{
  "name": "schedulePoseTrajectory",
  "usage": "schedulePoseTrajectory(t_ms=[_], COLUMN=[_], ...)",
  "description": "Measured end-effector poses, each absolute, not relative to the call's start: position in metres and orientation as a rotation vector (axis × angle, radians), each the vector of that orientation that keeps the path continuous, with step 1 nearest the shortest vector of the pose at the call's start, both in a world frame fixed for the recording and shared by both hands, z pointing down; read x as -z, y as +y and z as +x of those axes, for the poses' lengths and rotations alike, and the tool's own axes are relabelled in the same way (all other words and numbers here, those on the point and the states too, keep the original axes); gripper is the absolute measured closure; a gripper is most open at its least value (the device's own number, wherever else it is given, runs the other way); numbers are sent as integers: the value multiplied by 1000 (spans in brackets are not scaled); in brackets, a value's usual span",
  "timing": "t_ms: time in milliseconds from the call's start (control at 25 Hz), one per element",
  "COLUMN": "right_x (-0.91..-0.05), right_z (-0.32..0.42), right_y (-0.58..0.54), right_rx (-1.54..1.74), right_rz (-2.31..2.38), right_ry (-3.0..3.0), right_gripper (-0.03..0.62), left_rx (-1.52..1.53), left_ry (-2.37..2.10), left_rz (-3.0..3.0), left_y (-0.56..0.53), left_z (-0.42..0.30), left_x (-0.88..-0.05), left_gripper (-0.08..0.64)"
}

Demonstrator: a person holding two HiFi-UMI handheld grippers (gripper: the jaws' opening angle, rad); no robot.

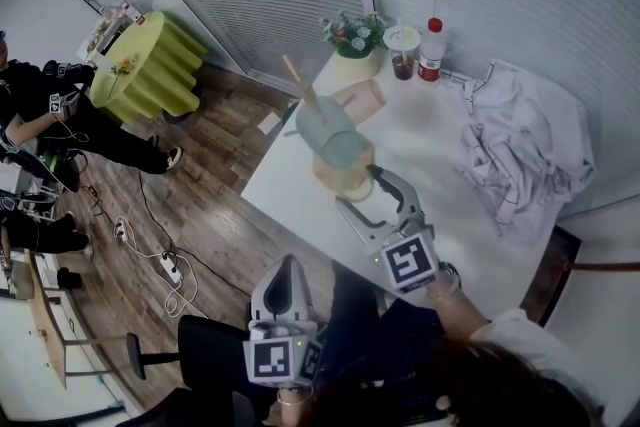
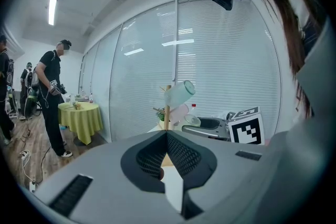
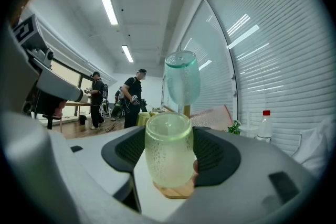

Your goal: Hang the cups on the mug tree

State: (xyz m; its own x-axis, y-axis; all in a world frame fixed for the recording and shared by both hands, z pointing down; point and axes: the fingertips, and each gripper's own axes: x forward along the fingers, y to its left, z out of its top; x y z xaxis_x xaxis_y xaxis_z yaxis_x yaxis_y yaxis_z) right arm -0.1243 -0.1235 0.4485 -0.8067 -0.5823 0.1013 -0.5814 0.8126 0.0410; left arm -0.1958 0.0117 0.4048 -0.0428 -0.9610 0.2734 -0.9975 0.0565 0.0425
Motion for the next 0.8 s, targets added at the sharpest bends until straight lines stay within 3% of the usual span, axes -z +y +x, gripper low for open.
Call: schedulePoseTrajectory(t_ms=[800], right_x=[-456], right_z=[-129], right_y=[-136], right_rx=[-9], right_rz=[958], right_ry=[-2880], right_gripper=[304], left_rx=[-250], left_ry=[-2085], left_rz=[1987], left_y=[5], left_z=[-201], left_x=[-411], left_gripper=[557])
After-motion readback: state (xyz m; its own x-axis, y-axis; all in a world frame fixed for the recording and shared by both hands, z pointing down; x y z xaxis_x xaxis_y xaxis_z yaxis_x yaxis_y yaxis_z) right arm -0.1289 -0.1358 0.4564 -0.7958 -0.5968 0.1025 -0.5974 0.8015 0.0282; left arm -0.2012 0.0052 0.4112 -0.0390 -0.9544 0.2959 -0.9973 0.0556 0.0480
